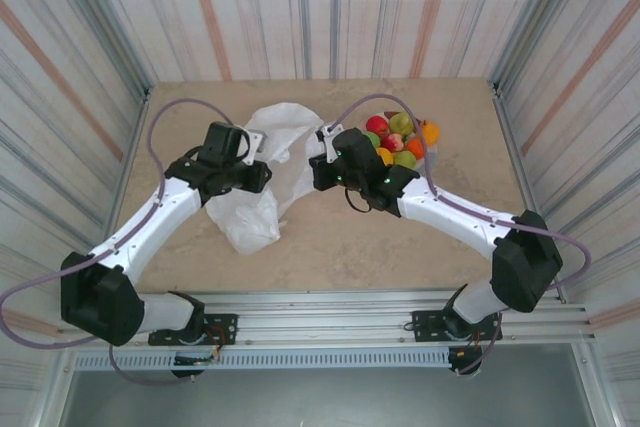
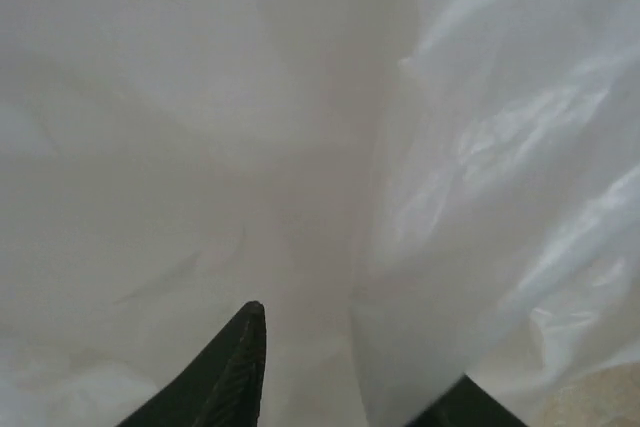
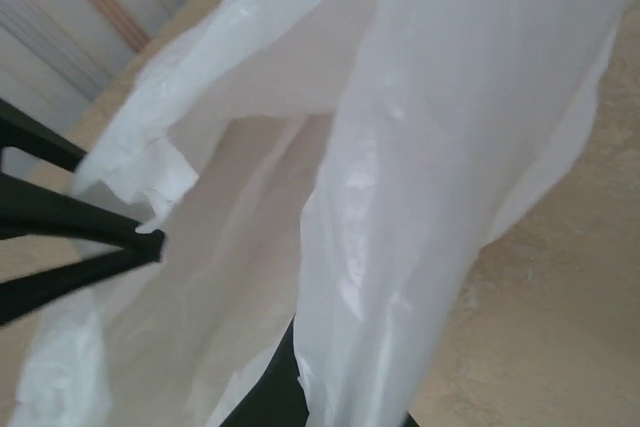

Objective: Place the fruits into the plastic bag

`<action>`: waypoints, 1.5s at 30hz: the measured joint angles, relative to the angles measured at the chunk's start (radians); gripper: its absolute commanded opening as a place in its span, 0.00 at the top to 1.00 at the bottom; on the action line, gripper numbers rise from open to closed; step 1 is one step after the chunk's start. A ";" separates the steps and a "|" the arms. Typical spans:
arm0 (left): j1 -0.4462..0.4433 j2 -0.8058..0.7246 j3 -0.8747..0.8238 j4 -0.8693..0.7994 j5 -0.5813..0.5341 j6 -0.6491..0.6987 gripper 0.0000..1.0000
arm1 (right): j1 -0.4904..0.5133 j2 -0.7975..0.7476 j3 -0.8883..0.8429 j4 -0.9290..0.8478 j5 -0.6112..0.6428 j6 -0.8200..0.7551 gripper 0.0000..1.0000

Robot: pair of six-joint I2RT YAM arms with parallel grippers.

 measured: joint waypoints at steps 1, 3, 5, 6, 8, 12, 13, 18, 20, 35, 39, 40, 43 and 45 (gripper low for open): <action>-0.014 -0.003 0.000 0.001 -0.030 0.013 0.41 | 0.001 -0.006 0.000 -0.003 -0.002 0.008 1.00; -0.038 -0.007 0.000 0.002 -0.087 0.035 0.33 | 0.001 -0.012 0.001 -0.014 -0.006 0.023 1.00; -0.066 -0.006 0.001 0.002 -0.145 0.058 0.27 | 0.000 -0.013 0.001 -0.023 -0.014 0.041 1.00; -0.080 -0.004 0.003 0.000 -0.169 0.066 0.26 | 0.000 -0.013 0.001 -0.026 -0.022 0.048 1.00; -0.110 0.010 0.018 0.000 -0.210 0.082 0.25 | 0.000 -0.013 0.001 -0.030 -0.034 0.066 1.00; -0.148 0.071 0.070 -0.002 -0.264 0.096 0.25 | 0.001 -0.013 0.001 -0.030 -0.056 0.086 1.00; -0.153 0.087 0.080 -0.001 -0.277 0.097 0.25 | 0.001 -0.013 0.001 -0.030 -0.058 0.091 1.00; -0.155 0.166 0.115 -0.003 -0.321 0.109 0.38 | 0.001 -0.013 0.001 -0.034 -0.066 0.093 1.00; -0.151 0.183 0.121 -0.003 -0.330 0.117 0.53 | -0.002 -0.013 0.004 -0.055 -0.058 0.087 1.00; 0.029 0.167 0.286 -0.162 0.012 0.044 1.00 | -0.091 0.117 0.218 -0.303 0.189 -0.219 0.86; 0.093 0.171 0.304 -0.176 0.148 -0.031 1.00 | -0.125 0.204 0.296 -0.336 0.211 -0.223 0.67; 0.108 0.177 0.310 -0.177 0.172 -0.055 1.00 | -0.126 0.223 0.310 -0.343 0.208 -0.225 0.60; 0.139 0.218 0.334 -0.174 0.227 -0.115 1.00 | -0.126 0.240 0.327 -0.362 0.169 -0.229 0.42; 0.148 0.250 0.340 -0.167 0.254 -0.144 1.00 | -0.126 0.235 0.327 -0.368 0.127 -0.227 0.29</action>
